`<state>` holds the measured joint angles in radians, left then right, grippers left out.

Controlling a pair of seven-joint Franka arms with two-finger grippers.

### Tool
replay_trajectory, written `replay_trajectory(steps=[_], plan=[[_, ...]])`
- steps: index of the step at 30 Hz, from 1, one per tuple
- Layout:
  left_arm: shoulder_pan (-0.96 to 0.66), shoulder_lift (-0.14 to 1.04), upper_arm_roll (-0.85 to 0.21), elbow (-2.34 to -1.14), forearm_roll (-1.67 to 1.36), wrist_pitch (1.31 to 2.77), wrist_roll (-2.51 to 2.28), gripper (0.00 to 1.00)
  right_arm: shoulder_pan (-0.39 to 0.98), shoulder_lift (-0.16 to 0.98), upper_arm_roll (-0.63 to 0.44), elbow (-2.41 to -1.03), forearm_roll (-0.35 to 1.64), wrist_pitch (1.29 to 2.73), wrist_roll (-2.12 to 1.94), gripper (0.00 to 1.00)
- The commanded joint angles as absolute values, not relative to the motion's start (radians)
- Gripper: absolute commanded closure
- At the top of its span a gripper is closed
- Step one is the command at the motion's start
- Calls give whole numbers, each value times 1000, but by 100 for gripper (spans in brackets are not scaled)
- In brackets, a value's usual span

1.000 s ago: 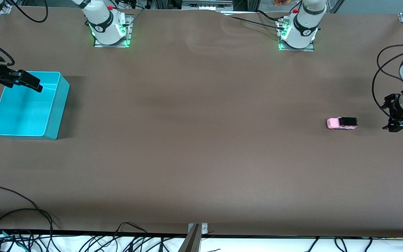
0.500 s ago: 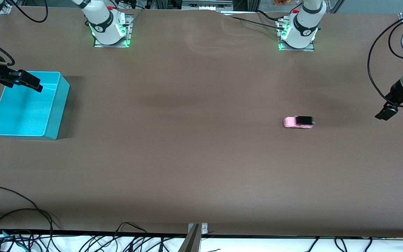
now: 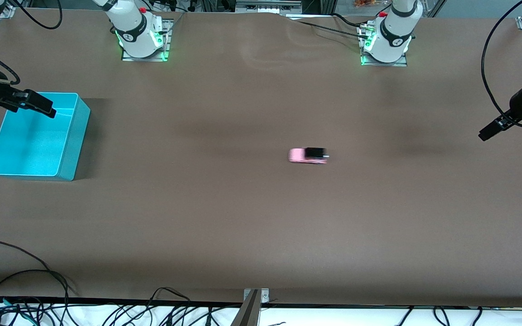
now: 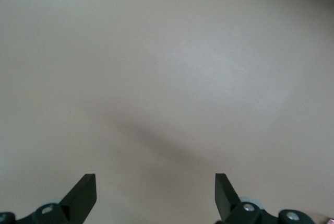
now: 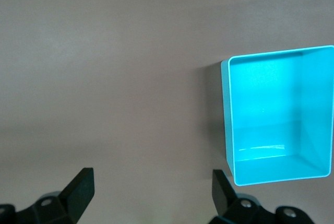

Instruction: Wind and store pink jeep toy

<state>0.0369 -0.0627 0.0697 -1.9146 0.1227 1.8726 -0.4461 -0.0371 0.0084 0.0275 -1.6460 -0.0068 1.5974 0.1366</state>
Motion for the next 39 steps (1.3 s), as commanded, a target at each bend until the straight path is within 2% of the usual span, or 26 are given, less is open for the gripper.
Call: replay_trajectory(steps=[1,7,13,24,29,39], plan=[[-49,-63,92,-1867,92,1819,-387,0,-37,17,31,-1618,-15,1574,127,0],[-87,-60,86,-1855,89,1789,-374,0,-37,17,31,-1618,-15,1577,126,0],[-124,-32,87,-1776,80,1732,-356,0,-40,17,29,-1617,-15,1580,123,0],[-110,-38,86,-1758,52,1717,-250,0,-40,17,29,-1618,-20,1575,129,0],[-92,-35,87,-1689,51,1637,-186,0,-38,17,31,-1618,-20,1575,132,0],[-67,-38,84,-1644,23,1589,-155,0,-38,29,31,-1623,-20,1575,133,0]])
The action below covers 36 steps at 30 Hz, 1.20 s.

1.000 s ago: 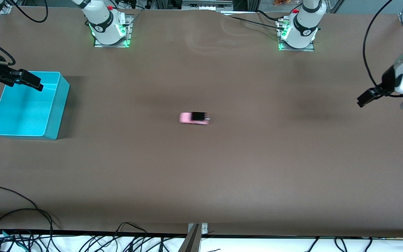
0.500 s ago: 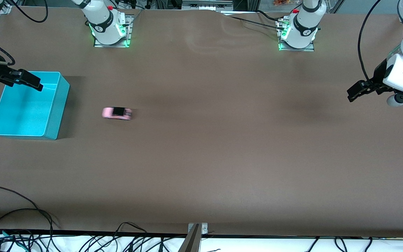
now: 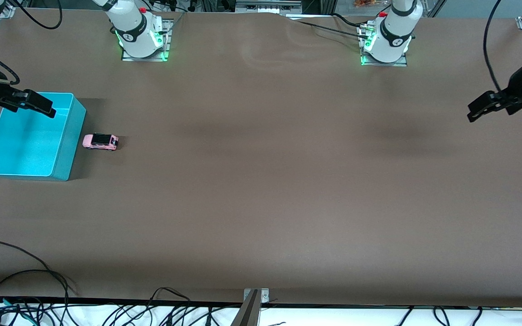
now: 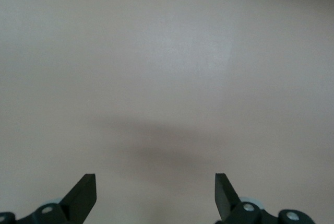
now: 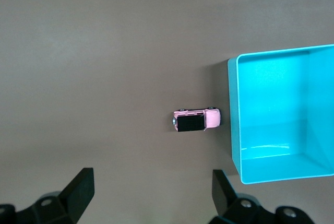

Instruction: Wind and store pink jeep toy

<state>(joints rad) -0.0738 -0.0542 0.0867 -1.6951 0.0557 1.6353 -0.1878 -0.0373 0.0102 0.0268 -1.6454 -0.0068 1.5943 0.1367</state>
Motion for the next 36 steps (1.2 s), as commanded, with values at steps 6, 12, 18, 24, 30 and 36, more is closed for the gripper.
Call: replay_trajectory(steps=[6,12,18,24,30,36], plan=[[-71,-32,81,-1641,31,1586,-156,0,-35,48,31,-1631,-21,1577,132,0],[-71,-37,81,-1640,32,1580,-152,0,-12,90,31,-1640,-52,1575,144,0],[-78,-34,80,-1638,37,1572,-146,0,-5,139,26,-1640,-49,1580,181,0],[-81,-32,77,-1640,37,1572,-147,0,-8,198,23,-1641,-46,1589,271,0],[-80,-32,61,-1640,37,1565,-147,0,-37,259,8,-1655,-11,1612,356,0],[-80,-31,63,-1626,32,1565,-146,0,-49,264,0,-1738,-9,1690,399,0]])
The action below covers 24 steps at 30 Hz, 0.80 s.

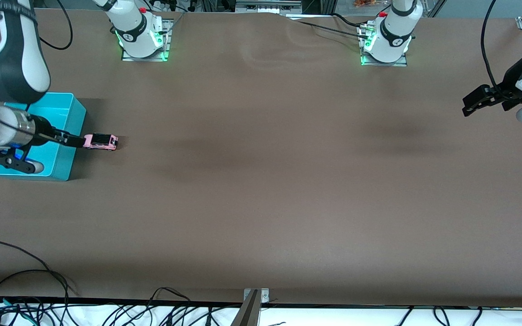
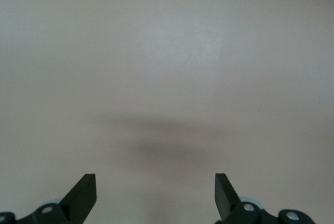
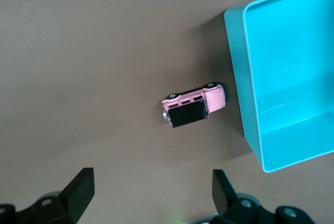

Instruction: Wind and store pink jeep toy

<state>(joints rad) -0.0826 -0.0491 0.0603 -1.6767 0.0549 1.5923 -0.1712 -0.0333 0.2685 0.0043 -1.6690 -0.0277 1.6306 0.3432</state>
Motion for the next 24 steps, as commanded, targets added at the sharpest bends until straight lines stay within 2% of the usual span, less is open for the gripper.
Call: replay_trajectory(steps=[1,14,24], plan=[[-81,-28,63,-1623,32,1565,-146,0,-49,262,-2,-1759,-12,1710,417,0],[-84,-23,58,-1595,26,1565,-149,0,-49,252,-9,-2015,-14,1957,751,0],[-83,11,58,-1555,35,1571,-152,0,-49,244,-31,-2146,-15,2103,928,0]])
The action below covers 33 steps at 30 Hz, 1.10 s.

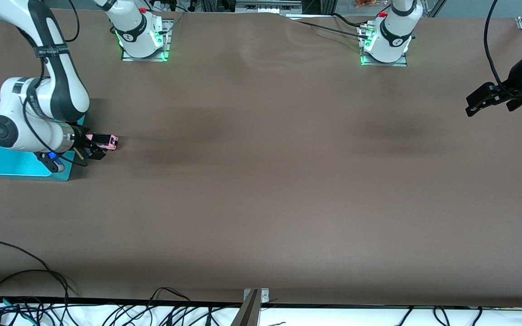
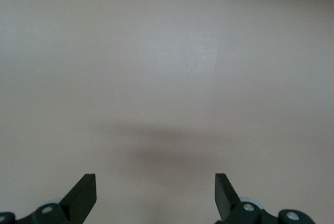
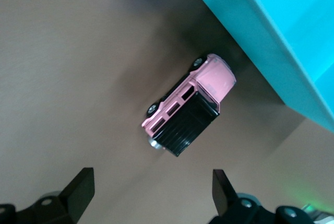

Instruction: Wind and store pink jeep toy

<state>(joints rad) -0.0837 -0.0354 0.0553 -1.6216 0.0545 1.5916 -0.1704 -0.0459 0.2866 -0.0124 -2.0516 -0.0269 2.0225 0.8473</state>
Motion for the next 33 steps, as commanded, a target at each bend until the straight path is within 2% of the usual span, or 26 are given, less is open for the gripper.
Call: replay_trajectory(steps=[1,6,13,22,29,33], plan=[[-83,11,58,-1554,35,1571,-152,0,-49,242,-37,-2163,-15,2120,948,0],[-83,11,58,-1551,34,1569,-152,0,-49,209,-87,-2249,-15,2227,1008,0],[-83,8,40,-1536,29,1565,-149,0,-49,222,-103,-2307,-12,2387,1164,0],[-83,8,28,-1536,35,1560,-150,0,-51,229,-126,-2355,-11,2444,1239,0],[-83,9,29,-1536,37,1560,-150,0,-49,233,-126,-2433,-11,2574,1285,0],[-83,9,29,-1534,37,1560,-149,0,-46,247,-126,-2441,-12,2597,1319,0]])
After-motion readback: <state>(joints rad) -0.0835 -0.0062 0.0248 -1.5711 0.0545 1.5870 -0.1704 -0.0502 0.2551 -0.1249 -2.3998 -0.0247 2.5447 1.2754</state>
